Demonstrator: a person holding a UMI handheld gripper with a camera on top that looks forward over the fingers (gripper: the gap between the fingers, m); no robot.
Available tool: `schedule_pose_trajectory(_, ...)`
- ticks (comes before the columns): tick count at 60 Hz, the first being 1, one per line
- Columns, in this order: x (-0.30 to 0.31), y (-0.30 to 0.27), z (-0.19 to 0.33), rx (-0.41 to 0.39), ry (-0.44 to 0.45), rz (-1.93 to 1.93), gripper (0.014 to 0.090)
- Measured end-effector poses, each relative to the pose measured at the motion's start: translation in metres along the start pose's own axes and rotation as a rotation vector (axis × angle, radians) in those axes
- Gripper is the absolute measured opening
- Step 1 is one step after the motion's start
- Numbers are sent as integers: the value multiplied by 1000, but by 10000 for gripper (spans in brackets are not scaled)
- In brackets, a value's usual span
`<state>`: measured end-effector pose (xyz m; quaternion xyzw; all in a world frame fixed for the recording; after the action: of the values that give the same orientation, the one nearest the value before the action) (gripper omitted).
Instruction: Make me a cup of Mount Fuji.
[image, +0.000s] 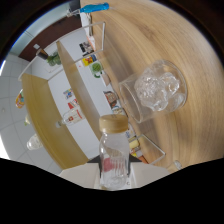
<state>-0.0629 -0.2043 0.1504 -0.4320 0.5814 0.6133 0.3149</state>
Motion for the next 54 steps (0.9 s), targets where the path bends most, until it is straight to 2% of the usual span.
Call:
schedule_pose_trajectory(17, -10, 6, -3, -19, 28, -185, 396)
schedule_pose_trajectory(34, -54, 36, -13, 19, 90, -1134, 399)
schedule_pose_trajectory(41, -36, 52, -4, -5, 125, -1519, 397)
schedule_pose_trajectory(48, 10, 43, 4, -47, 234, -1753, 397)
schedule_pose_trajectory(54, 42, 27, 9, -45, 322, -1841, 398)
